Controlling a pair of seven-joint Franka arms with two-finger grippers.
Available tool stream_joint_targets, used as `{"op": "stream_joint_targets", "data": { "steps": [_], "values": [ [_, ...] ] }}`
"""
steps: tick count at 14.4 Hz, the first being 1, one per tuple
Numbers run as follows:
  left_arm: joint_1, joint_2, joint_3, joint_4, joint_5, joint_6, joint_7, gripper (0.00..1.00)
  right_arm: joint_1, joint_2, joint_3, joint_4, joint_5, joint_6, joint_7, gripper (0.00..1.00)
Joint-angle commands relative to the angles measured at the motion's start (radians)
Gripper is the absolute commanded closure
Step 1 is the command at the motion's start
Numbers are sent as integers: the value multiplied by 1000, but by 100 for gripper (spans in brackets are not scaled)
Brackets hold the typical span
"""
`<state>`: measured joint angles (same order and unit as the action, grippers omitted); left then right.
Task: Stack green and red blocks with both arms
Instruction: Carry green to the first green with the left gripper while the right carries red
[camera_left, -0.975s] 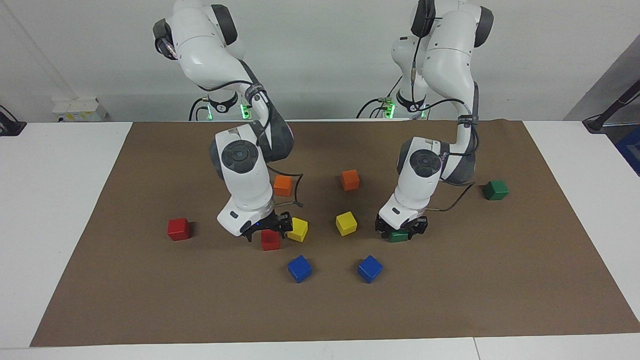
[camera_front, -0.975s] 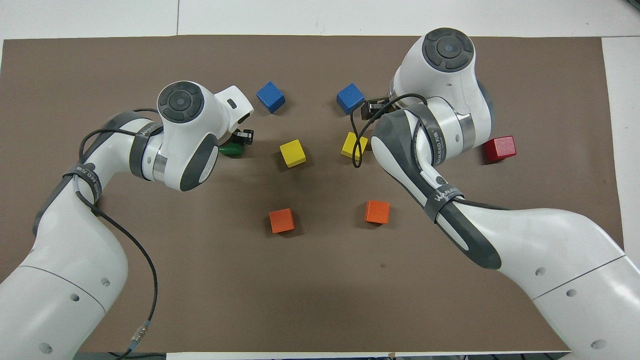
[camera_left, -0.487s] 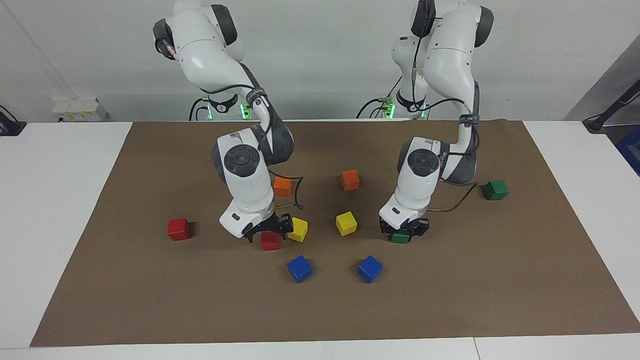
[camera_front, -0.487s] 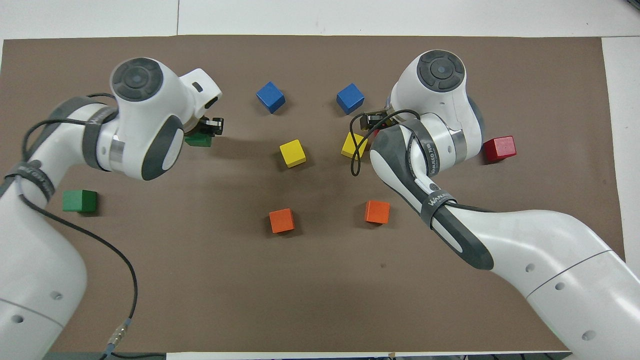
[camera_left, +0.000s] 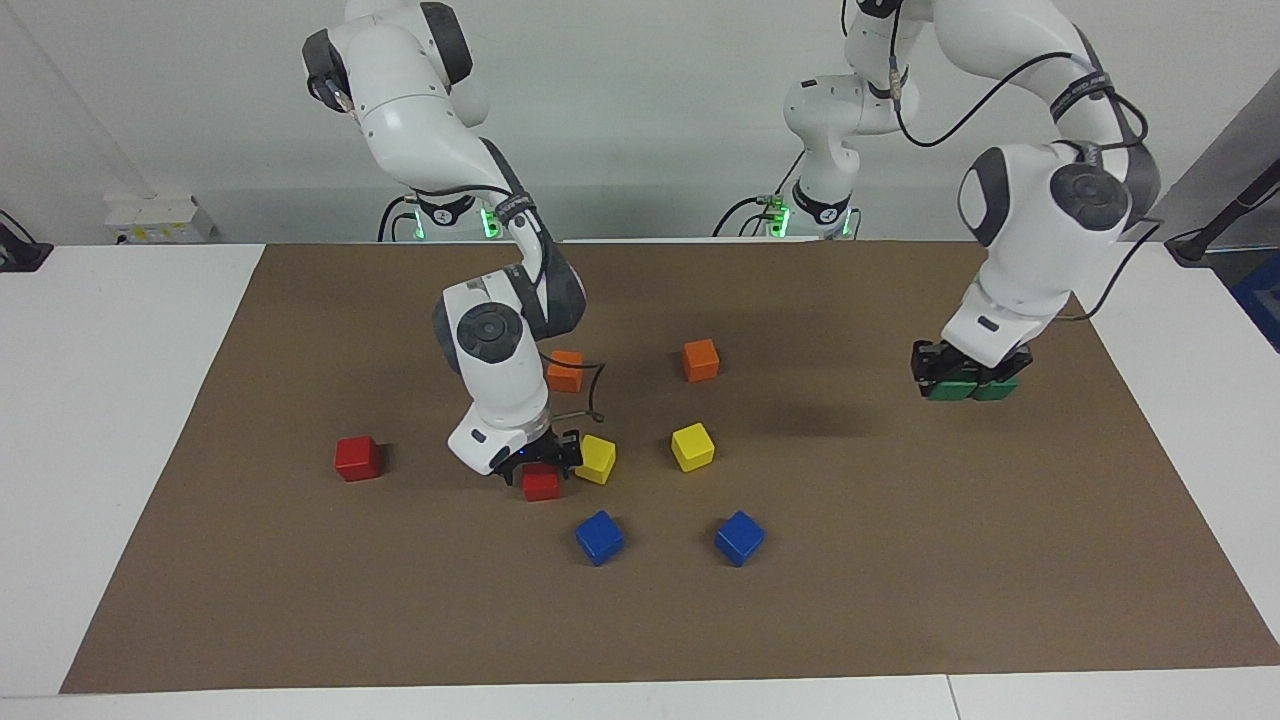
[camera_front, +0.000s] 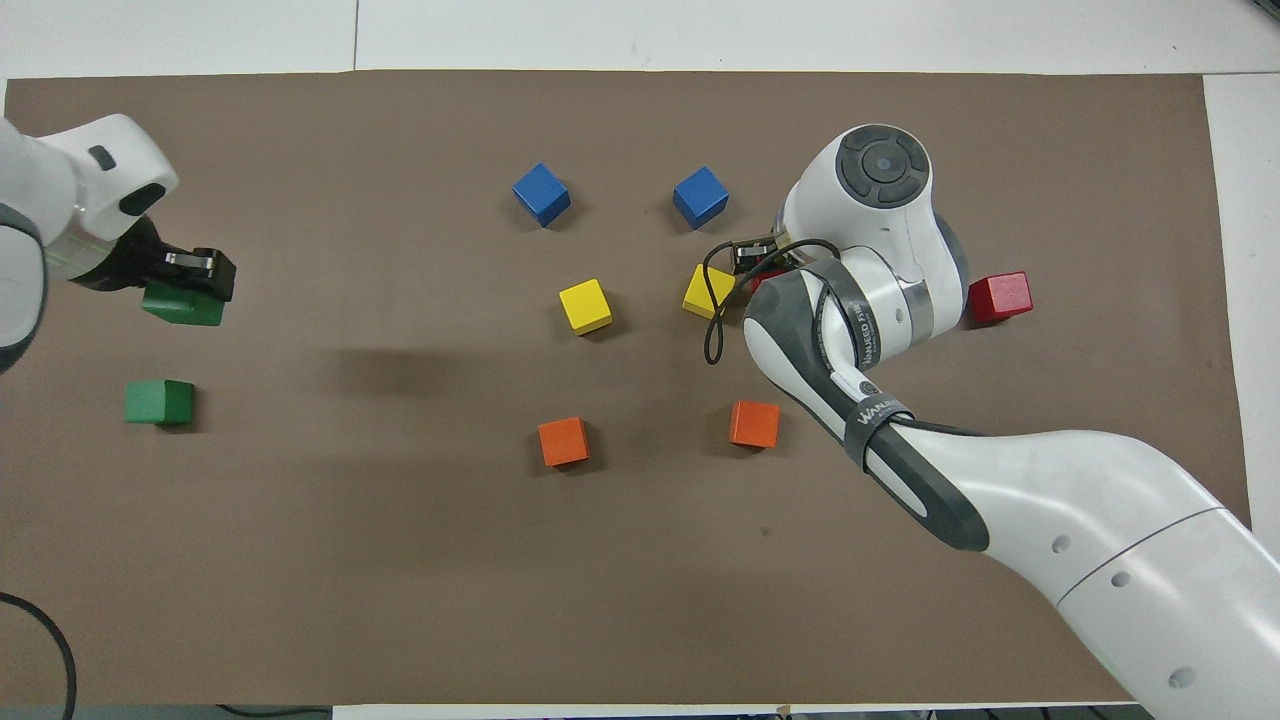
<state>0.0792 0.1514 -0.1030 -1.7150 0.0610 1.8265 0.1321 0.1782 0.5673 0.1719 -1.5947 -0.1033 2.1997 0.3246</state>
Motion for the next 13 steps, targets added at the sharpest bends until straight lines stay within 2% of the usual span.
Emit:
{"op": "stream_joint_targets", "data": {
  "steps": [1, 3, 6, 10, 13],
  "values": [
    [91, -73, -6, -127, -42, 19, 128, 100, -14, -33, 8, -31, -58, -14, 19, 100],
    [164, -107, -6, -202, -64, 84, 217, 100, -17, -35, 8, 22, -84, -93, 14, 100],
    [230, -151, -4, -325, -79, 206, 277, 100, -45, -53, 9, 194, -81, -341, -56, 100],
    [261, -202, -4, -486, -81, 393, 277, 100, -179, -193, 11, 158, -69, -422, -260, 100],
    [264, -204, -3, -534, -81, 468, 277, 100, -285, -260, 12, 127, -65, -471, -412, 100]
  ]
}}
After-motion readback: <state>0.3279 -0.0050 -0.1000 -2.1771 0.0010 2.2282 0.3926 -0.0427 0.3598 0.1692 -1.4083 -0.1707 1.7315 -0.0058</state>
